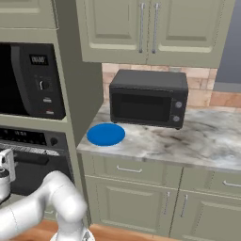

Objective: Take the fish from the oven and place it on the plate on the counter.

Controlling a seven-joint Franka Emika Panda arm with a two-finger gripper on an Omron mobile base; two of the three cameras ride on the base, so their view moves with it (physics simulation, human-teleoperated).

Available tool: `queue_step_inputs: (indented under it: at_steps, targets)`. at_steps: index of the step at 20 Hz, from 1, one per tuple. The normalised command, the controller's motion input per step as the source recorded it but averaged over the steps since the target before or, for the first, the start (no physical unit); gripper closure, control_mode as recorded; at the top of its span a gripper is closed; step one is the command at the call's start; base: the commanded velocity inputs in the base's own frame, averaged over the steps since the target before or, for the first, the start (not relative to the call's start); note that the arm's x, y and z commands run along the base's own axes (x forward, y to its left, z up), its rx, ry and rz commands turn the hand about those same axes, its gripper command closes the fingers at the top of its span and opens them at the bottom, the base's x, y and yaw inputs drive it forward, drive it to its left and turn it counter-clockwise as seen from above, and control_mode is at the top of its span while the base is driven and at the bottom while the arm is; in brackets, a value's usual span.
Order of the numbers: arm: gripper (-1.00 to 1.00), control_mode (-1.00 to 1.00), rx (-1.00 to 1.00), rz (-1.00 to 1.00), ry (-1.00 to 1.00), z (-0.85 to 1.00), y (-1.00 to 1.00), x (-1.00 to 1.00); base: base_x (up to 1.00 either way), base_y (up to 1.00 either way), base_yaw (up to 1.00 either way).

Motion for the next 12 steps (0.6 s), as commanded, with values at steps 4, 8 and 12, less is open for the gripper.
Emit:
queue_step_inputs:
  at_steps: [4,8,12]
  targets:
    - [1.0,-1.0,0.0,0.0,0.0,-1.0,0.09,-0.99,0.0,0.0,0.0]
    - [1.0,-1.0,0.0,0.0,0.0,-1.0,0.06,-1.0,0.0,0.0,0.0]
    - [1.0,-1.0,0.0,0.0,0.01,-1.0,0.05,-1.0,0.0,0.0,0.0]
